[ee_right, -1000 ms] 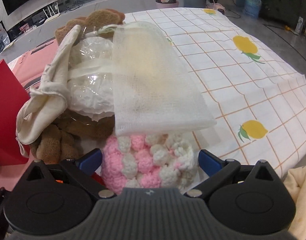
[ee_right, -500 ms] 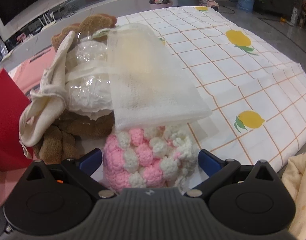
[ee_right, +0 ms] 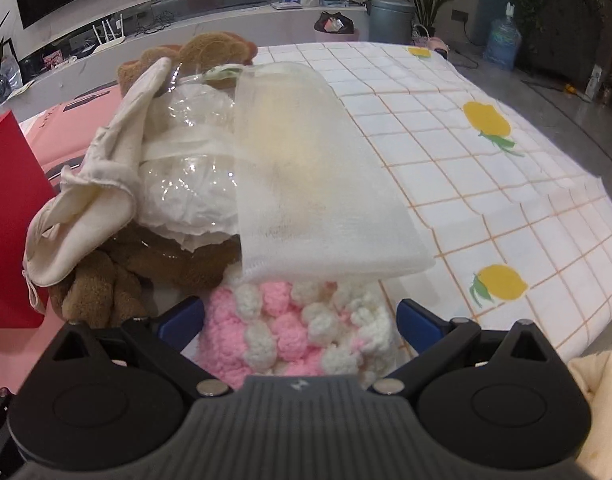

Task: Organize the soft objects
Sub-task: 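Grasp the orange knitted ball with the left tool while the right tool grasps the pink knitted pouch, then carry both knitted items over the orange box and open both tools to drop them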

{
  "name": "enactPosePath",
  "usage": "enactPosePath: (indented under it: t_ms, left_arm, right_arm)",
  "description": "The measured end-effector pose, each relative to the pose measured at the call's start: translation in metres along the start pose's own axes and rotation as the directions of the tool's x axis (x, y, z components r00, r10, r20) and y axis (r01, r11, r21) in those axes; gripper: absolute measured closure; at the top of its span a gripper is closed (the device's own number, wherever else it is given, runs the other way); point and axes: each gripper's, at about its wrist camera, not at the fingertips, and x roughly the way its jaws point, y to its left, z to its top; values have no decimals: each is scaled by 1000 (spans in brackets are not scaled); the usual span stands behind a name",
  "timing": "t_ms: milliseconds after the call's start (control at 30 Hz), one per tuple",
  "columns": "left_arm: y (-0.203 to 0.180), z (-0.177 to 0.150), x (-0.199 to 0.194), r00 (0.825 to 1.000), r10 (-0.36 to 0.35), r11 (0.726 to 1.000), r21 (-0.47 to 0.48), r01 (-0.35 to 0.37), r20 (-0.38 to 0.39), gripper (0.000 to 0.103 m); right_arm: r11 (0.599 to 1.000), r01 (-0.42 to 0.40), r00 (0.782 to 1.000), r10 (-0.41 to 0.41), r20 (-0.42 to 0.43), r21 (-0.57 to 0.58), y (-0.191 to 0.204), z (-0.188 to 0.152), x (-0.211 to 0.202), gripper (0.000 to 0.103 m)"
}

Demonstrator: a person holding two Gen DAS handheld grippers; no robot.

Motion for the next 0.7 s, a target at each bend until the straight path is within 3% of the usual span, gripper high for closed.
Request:
enactPosePath:
  t_ms: [200, 367, 533, 700]
  left_arm:
    - [-3, 3, 0, 999, 47, 999, 14, -47, -12, 49]
    - [-5, 8, -7, 991, 127, 992, 0, -127, -40, 50]
    - [-9, 12, -21, 985, 161, 986, -23, -162, -54, 50]
    - [-16, 27, -44, 965, 261, 964, -51, -262, -25, 50]
  right_arm:
    - [999, -41, 999, 41, 8, 14, -4, -6, -7, 28]
    - [1000, -3, 999, 2, 44, 23, -2, -11, -24, 43]
    - [989, -123, 991, 117, 68, 83, -2, -24, -60, 44]
    - [980, -194, 979, 190, 78, 41, 8, -47, -101, 44]
